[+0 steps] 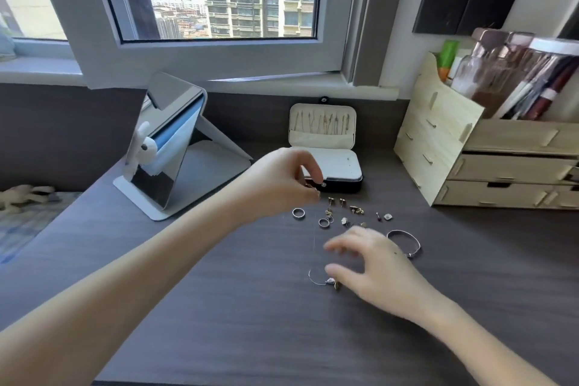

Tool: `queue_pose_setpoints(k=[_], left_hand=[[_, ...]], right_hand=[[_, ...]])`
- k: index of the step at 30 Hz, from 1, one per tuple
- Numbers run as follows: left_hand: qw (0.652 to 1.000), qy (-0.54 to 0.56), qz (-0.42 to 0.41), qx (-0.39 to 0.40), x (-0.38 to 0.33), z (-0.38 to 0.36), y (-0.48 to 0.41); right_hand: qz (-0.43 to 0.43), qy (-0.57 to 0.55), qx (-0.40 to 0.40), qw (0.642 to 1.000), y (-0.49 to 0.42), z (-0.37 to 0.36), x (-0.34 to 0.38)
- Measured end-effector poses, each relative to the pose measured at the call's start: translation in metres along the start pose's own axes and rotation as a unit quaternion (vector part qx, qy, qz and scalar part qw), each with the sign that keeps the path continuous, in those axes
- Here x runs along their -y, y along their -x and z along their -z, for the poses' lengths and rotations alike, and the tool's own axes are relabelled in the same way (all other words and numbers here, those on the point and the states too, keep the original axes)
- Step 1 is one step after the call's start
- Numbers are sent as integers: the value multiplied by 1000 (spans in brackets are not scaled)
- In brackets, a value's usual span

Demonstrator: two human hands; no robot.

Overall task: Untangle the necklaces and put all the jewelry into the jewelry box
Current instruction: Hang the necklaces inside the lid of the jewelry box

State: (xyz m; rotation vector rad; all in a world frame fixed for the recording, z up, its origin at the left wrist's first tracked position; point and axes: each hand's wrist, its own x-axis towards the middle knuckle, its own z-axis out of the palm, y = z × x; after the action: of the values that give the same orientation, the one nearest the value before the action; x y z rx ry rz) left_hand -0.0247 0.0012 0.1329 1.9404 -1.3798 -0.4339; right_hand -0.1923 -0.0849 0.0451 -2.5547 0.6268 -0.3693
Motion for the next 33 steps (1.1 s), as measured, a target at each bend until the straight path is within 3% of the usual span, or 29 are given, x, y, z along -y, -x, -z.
queue_pose_setpoints(k=[3, 5, 11, 15, 20, 30, 33], left_hand=[[998, -24, 0, 64, -17, 2, -1], [995, -39, -7, 90, -27, 6, -2], [994, -65, -71, 43, -46, 20, -13], [991, -98, -95, 2, -55, 29, -23], [987, -91, -119, -48, -53, 43, -38], [979, 161, -126, -3, -16, 55, -82], [970, 220, -92, -40, 5, 52, -105]], right_hand=[[-57, -287, 37, 955, -13, 25, 23], [-58, -359, 50, 930, -23, 41, 35], [-39, -356, 27, 933, -47, 69, 54], [-52, -377, 75, 922, -60, 88, 61], [-40, -340, 62, 937, -82, 108, 69], [29, -240, 31, 970, -136, 142, 74], [23, -199, 6, 980, -157, 154, 68]])
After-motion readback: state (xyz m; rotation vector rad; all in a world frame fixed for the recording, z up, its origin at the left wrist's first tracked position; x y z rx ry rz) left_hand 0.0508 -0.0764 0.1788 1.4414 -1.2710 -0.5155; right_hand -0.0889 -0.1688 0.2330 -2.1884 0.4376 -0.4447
